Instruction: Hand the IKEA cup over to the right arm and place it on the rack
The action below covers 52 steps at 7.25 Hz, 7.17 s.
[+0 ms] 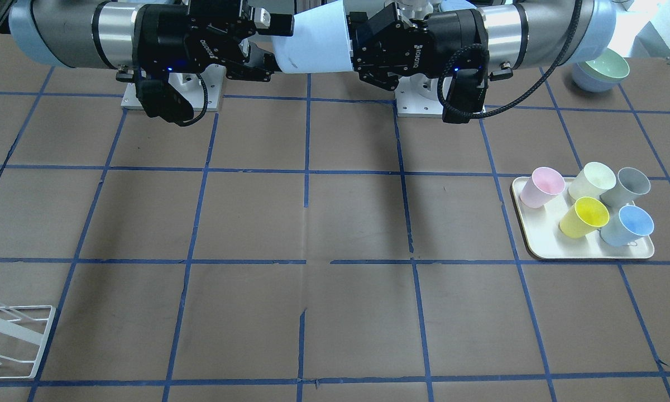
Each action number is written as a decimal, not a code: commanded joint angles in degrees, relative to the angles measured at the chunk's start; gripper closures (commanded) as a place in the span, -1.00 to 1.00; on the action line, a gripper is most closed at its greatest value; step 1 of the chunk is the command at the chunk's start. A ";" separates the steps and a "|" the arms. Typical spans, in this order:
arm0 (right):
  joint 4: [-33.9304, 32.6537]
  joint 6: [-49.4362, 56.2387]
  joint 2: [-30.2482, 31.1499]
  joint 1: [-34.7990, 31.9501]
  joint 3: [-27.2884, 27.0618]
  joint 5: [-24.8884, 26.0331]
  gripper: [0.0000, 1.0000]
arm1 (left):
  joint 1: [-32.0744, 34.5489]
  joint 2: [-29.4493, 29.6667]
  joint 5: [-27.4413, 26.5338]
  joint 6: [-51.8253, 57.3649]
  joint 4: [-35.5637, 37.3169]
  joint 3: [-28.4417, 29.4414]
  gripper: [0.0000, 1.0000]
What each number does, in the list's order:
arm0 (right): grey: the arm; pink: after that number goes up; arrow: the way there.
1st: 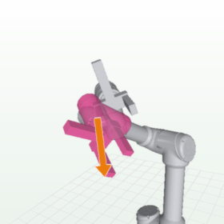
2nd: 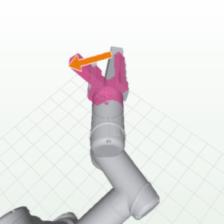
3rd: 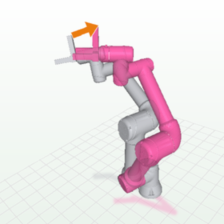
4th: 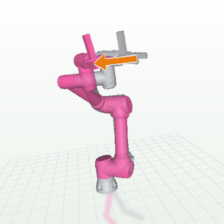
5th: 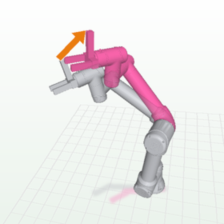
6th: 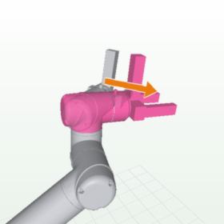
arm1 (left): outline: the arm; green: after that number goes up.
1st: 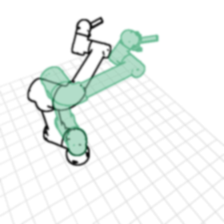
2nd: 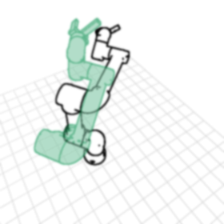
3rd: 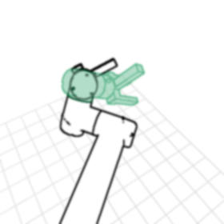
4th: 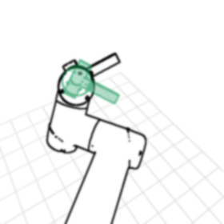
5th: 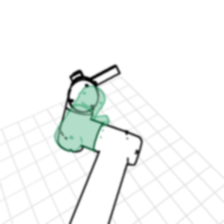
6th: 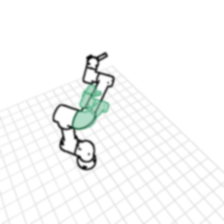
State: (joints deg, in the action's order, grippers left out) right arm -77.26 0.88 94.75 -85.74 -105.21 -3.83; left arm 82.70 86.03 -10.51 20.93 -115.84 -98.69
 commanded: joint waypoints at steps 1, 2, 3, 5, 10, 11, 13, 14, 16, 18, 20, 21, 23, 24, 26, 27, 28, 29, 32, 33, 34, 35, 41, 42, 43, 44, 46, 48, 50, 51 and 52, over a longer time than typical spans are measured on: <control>0.00 -0.08 0.08 -0.04 0.00 -0.03 0.04 | 0.00 0.02 -0.03 -0.01 0.00 0.08 1.00; 0.00 -0.08 0.08 -0.04 0.00 -0.12 0.45 | 0.00 0.02 -0.12 -0.18 0.00 0.08 1.00; -0.09 0.00 0.08 -0.04 0.09 -0.12 0.75 | 0.00 0.02 -0.38 -0.19 0.00 0.08 0.80; -0.09 -0.08 -0.09 0.31 0.62 -0.12 1.00 | 0.00 0.10 -0.56 -1.32 0.00 0.08 -0.99; -0.88 -0.35 -0.27 5.75 1.06 0.05 1.00 | -0.09 0.02 -3.35 -11.99 2.27 1.21 -1.00; -0.88 -0.35 -0.18 8.54 1.06 0.14 1.00 | -0.09 0.02 -7.81 -19.36 9.69 1.22 -1.00; -1.14 -0.35 -0.09 14.09 1.58 7.46 1.00 | 0.09 -0.07 -24.02 -32.14 24.03 1.13 -1.00; -1.14 -0.26 -0.18 14.46 2.72 15.09 1.00 | 0.18 -0.25 -33.86 -32.09 25.56 1.39 -1.00; -1.93 -0.09 -0.35 15.16 4.48 29.68 1.00 | 1.14 0.28 -54.51 -31.04 30.83 1.83 -1.00; -6.22 0.70 -0.27 16.04 7.02 49.18 1.00 | 3.68 1.42 -69.23 -30.16 34.01 2.09 -1.00; -9.20 5.68 -0.27 16.04 8.44 64.40 1.00 | 4.92 1.95 -79.54 -29.98 30.97 5.50 -1.00; -12.45 10.33 -0.44 16.04 8.62 73.26 1.00 | 5.01 3.34 -79.66 -30.42 29.46 6.66 -1.00; -17.99 20.60 -0.71 16.04 8.62 83.95 1.00 | 6.76 6.33 -79.48 -30.86 26.66 12.26 -1.00; -23.50 27.18 -1.66 16.04 8.71 90.08 1.00 | 6.86 7.91 -78.70 -30.95 26.55 14.29 -1.00; -29.16 29.36 -5.70 16.22 8.88 92.60 1.00 | 7.73 8.54 -78.61 -30.07 26.64 13.09 -1.00; -35.44 29.45 -7.89 17.35 9.06 92.95 1.00 | 7.82 7.67 -78.87 -29.63 26.46 12.30 -1.00; -36.38 29.80 -9.57 20.49 9.32 92.17 1.00 | 7.82 7.05 -79.04 -28.76 27.16 10.99 -1.00; -37.08 31.45 -10.11 22.09 9.32 91.90 1.00 | 7.82 6.79 -79.05 -28.23 27.51 10.37 -1.00; -43.41 33.05 -15.02 22.81 10.63 91.81 1.00 | 7.74 6.78 -79.05 -28.22 27.51 10.36 -1.00; -43.85 33.05 -16.42 22.81 12.29 91.90 1.00 | 7.74 6.78 -78.96 -28.31 27.51 10.53 -1.00; -44.38 32.79 -18.87 22.81 13.27 91.90 1.00 | 7.74 6.78 -78.96 -28.31 27.51 10.53 -1.00; -45.34 32.53 -19.42 22.81 13.62 91.81 1.00 | 7.74 6.78 -78.87 -28.31 27.51 10.62 -1.00; -45.35 32.17 -22.15 22.72 13.54 90.49 1.00 | 7.65 6.78 -78.60 -28.31 27.87 10.62 -1.00; -45.44 32.17 -23.11 22.72 13.54 90.49 1.00 | 7.65 6.78 -78.61 -28.31 27.87 10.71 -1.00; -45.44 32.17 -24.16 22.72 13.63 90.58 1.00 | 7.65 6.78 -78.61 -28.31 27.87 10.71 -1.00; -45.53 32.00 -24.52 22.72 13.63 90.58 1.00 | 7.65 6.78 -78.61 -28.22 27.87 10.80 -1.00; -46.05 32.00 -25.75 22.72 13.54 90.67 1.00 | 7.56 6.78 -78.61 -28.22 27.87 11.15 -1.00; -46.14 31.91 -26.89 22.72 13.54 90.58 0.88 | 7.47 6.78 -78.96 -28.22 27.87 10.98 -1.00; -46.23 31.99 -27.07 22.72 13.54 90.58 -0.26 | 7.38 6.70 -78.96 -28.22 27.87 10.89 -1.00; -48.49 32.17 -27.51 22.72 13.45 91.10 -0.99 | 7.47 6.78 -78.70 -28.22 27.87 11.23 -1.00; -49.30 32.17 -27.69 22.81 13.45 91.72 -1.00 | 7.56 6.78 -78.52 -28.22 27.87 11.15 -1.00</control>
State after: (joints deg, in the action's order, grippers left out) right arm -125.17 32.98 67.37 -63.01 -91.73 87.23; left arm 90.17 92.79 -89.25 -7.29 -87.98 -87.58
